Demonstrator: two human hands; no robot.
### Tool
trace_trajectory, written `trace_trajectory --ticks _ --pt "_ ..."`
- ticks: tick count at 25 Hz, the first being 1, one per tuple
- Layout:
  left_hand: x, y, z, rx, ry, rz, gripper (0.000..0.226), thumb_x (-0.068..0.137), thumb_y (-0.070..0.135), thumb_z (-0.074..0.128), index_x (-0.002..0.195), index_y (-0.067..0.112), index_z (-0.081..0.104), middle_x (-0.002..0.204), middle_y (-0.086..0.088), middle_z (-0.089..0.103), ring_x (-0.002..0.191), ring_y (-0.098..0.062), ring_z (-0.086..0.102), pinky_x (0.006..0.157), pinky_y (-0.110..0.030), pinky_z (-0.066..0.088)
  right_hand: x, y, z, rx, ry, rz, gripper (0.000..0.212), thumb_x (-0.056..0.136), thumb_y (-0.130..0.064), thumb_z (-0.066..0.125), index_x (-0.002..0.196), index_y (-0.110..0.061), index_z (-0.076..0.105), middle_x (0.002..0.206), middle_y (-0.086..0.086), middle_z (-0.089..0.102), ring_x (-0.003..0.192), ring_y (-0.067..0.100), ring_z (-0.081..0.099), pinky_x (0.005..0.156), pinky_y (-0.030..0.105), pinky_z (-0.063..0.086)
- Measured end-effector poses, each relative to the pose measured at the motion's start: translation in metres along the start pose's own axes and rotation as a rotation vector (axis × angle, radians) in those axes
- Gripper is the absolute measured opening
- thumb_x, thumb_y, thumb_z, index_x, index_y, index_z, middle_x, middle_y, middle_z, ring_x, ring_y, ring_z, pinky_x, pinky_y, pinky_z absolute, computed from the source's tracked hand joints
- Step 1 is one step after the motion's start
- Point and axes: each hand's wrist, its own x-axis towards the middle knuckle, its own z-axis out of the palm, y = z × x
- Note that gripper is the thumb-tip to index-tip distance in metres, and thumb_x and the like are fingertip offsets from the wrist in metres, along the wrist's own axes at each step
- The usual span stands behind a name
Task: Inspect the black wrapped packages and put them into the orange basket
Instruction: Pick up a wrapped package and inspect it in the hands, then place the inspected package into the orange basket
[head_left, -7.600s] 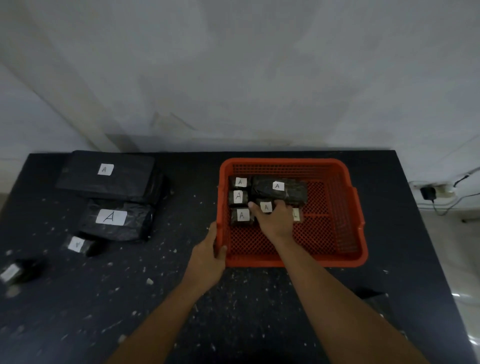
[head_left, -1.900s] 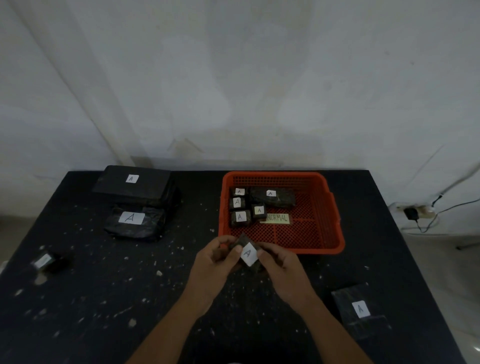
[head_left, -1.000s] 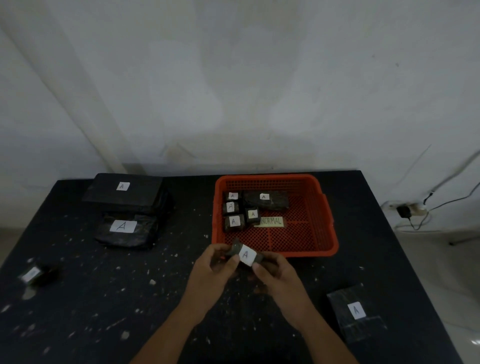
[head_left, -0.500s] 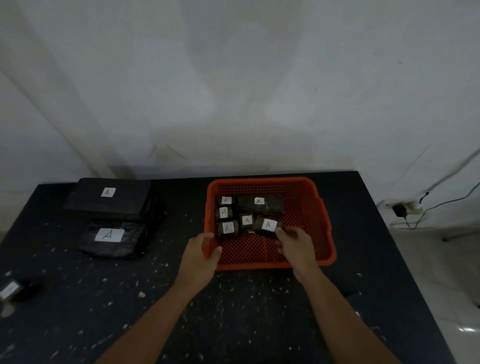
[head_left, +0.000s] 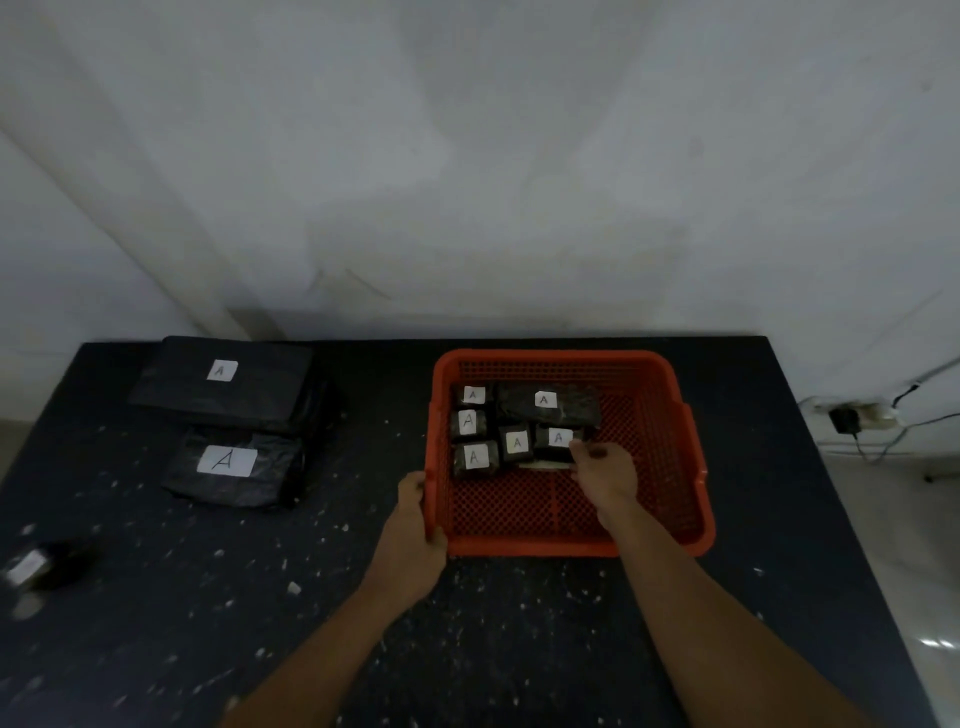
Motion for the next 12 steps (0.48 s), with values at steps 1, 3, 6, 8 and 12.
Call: trace_trajectory --ticks 1,3,6,8,12 --pt "0.001 -0.001 0.0 -0.002 -0.003 0.0 0.056 0.09 -0.003 0.046 0.129 0.03 0.024 0.095 0.012 0.055 0.082 -0.008 0.062 0.064 -0.007 0.049 0.0 0.001 0.002 -0.01 0.001 -0.003 0.025 0.091 -0.038 0.066 0.098 -0.014 0.063 0.103 0.01 0.072 0.094 0.027 0.07 0.091 0.047 0.056" --pt "0.001 -0.002 -0.001 -0.017 -0.003 0.001 0.054 0.091 -0.001 0.048 0.127 0.032 0.026 0.097 0.013 0.056 0.079 0.001 0.062 0.065 -0.007 0.049 0.0 0.003 0.003 -0.016 -0.002 -0.004 0.038 0.089 -0.041 0.068 0.111 -0.011 0.059 0.108 0.01 0.07 0.097 0.027 0.069 0.092 0.046 0.056" --pt "-0.002 -0.007 -0.005 -0.009 0.005 -0.032 0.056 0.092 0.009 0.055 0.138 0.026 0.028 0.12 0.014 0.053 0.1 0.0 0.057 0.089 -0.016 0.048 -0.011 -0.001 -0.001 -0.048 0.016 -0.026 0.041 0.091 -0.035 0.066 0.12 -0.008 0.054 0.112 0.007 0.064 0.1 0.023 0.063 0.092 0.04 0.053" --pt "-0.006 -0.012 -0.01 -0.016 0.031 -0.057 0.059 0.091 0.014 0.059 0.141 0.02 0.029 0.122 0.014 0.051 0.105 -0.003 0.054 0.097 -0.025 0.045 -0.025 -0.007 -0.005 -0.059 0.096 -0.081 0.035 0.093 -0.028 0.064 0.118 -0.007 0.054 0.112 0.008 0.063 0.098 0.021 0.059 0.087 0.034 0.049" --pt "-0.021 -0.024 -0.027 -0.062 0.106 -0.092 0.061 0.091 0.017 0.061 0.143 0.02 0.03 0.129 0.005 0.05 0.109 -0.008 0.053 0.096 -0.027 0.047 -0.081 -0.031 0.005 0.016 0.099 -0.246 0.019 0.097 -0.018 0.059 0.114 -0.013 0.055 0.098 -0.003 0.061 0.086 0.01 0.057 0.074 0.022 0.043"
